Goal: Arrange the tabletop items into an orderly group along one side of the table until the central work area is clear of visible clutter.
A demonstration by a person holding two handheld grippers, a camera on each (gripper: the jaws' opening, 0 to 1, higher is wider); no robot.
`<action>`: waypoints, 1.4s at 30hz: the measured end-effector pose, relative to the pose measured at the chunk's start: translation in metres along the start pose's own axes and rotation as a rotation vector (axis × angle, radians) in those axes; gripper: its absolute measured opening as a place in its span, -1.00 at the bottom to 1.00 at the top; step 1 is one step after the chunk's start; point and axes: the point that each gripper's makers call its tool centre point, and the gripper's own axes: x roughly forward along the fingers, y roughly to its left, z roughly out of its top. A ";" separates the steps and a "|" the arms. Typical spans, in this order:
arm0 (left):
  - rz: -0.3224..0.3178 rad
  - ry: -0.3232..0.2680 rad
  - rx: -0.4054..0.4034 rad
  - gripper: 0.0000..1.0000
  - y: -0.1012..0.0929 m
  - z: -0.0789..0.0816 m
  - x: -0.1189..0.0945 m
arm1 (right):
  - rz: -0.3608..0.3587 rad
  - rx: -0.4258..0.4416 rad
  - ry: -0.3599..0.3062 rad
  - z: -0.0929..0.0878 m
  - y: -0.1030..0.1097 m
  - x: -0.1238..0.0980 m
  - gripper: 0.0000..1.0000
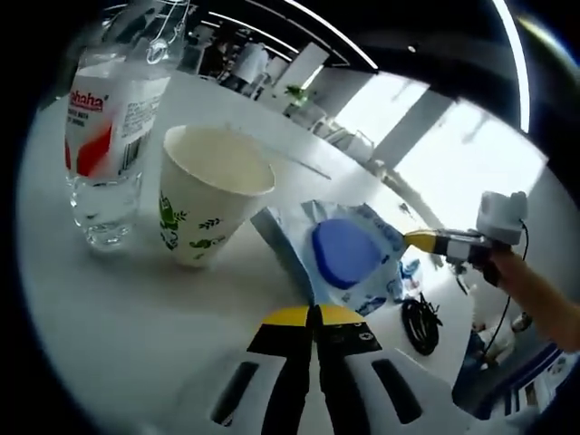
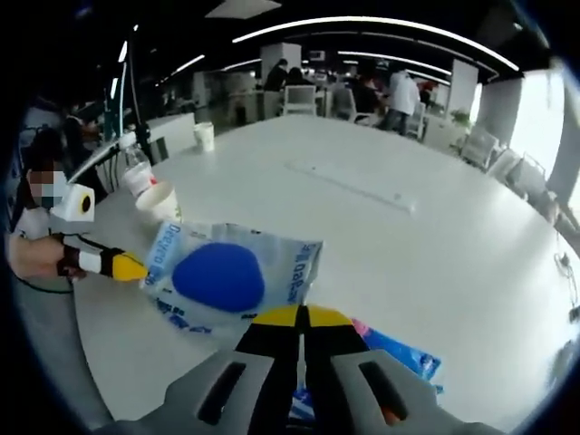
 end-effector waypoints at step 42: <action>0.020 -0.025 0.034 -1.00 0.017 0.027 0.007 | -0.006 0.112 -0.020 -0.029 0.006 0.004 -1.00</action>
